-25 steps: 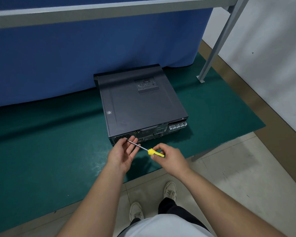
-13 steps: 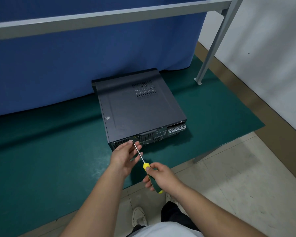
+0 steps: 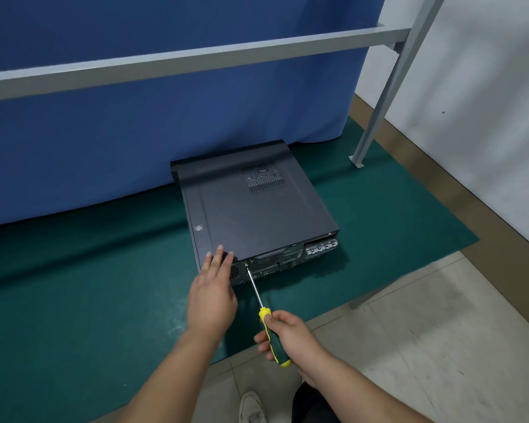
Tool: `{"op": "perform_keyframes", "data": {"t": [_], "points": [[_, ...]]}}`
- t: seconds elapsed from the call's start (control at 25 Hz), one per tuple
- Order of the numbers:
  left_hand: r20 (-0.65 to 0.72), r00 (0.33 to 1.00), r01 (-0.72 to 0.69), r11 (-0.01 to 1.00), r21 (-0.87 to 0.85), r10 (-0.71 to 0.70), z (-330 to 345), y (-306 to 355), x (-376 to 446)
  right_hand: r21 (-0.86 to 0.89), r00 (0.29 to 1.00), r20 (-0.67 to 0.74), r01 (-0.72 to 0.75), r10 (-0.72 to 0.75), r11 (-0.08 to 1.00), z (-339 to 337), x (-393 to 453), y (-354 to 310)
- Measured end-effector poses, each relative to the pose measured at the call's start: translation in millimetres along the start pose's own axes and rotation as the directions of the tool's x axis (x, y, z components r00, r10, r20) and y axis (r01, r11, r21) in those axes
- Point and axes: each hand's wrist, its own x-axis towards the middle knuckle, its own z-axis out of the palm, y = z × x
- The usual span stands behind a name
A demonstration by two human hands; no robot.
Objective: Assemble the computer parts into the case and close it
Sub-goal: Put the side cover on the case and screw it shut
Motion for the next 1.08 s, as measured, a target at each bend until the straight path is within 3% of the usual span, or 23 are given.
{"op": "perform_keyframes", "data": {"t": [0.12,0.52,1.08], "points": [[0.213,0.977,-0.062,0.959,0.276,0.002,0.6,-10.0,7.5,-0.011,1.000,0.005,-0.004,0.004,1.000,1.7,1.3,0.0],[0.297,0.955,-0.058,0.963,0.264,-0.024,4.9,-13.2,8.2,0.022,1.000,-0.002,0.006,-0.006,1.000,7.9,4.5,-0.7],[0.303,0.953,-0.060,0.964,0.261,-0.023,6.1,-12.8,8.6,0.032,1.000,-0.012,0.002,-0.002,0.999,10.6,9.4,3.4]]}}
